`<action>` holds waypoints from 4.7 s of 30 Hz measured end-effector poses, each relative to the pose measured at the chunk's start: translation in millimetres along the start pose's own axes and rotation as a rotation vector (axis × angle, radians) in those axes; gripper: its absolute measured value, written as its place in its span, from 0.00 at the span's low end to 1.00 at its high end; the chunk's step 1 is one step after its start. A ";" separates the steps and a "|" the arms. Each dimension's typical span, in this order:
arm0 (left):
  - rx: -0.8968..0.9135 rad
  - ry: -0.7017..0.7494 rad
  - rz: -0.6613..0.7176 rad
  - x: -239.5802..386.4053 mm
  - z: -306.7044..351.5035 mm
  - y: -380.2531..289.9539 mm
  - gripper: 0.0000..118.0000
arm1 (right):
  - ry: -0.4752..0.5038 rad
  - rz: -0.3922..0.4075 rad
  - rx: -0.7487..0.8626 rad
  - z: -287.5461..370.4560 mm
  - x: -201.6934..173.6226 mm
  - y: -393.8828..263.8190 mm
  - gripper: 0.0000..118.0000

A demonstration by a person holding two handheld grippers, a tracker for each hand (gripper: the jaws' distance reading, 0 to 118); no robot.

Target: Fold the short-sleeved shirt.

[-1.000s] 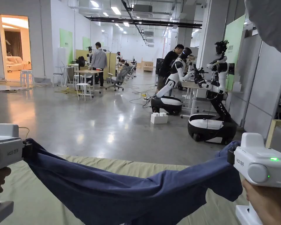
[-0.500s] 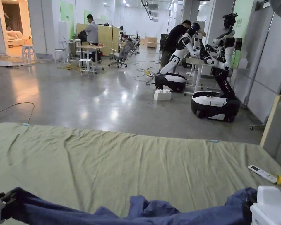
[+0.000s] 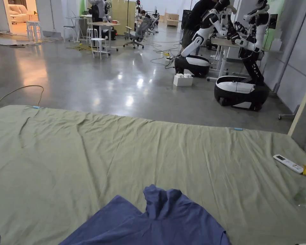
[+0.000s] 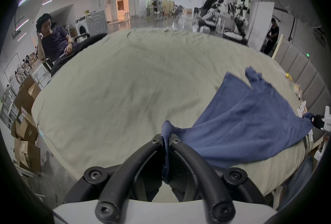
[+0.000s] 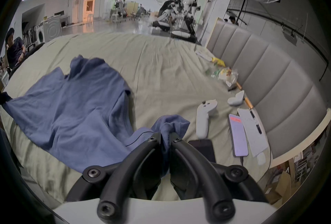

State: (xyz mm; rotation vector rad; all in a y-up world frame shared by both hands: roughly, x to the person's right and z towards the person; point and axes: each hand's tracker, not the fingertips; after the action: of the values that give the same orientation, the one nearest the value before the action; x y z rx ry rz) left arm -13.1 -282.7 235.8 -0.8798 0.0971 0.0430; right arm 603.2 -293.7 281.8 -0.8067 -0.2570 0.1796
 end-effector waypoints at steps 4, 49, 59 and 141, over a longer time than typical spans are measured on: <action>-0.022 0.028 -0.016 -3.4 -19.2 -0.3 0.05 | -0.007 -0.003 -0.018 -11.0 -4.1 -5.8 0.07; 0.625 -0.086 -0.086 124.1 56.1 42.7 0.00 | 0.120 -0.157 0.728 95.9 -130.4 93.0 0.01; 0.328 -0.021 0.023 28.7 25.9 29.8 0.00 | 0.134 -0.126 0.679 78.8 -133.2 90.8 0.01; 0.160 0.008 0.087 21.9 -2.8 36.4 0.04 | 0.285 0.101 0.258 -86.8 -108.6 216.4 0.04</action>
State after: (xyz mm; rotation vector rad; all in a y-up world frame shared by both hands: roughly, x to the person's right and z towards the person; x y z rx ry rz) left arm 5.7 -261.7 203.8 -0.7160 0.1443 0.1119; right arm 512.1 -234.2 48.8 -0.5801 0.0759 0.1862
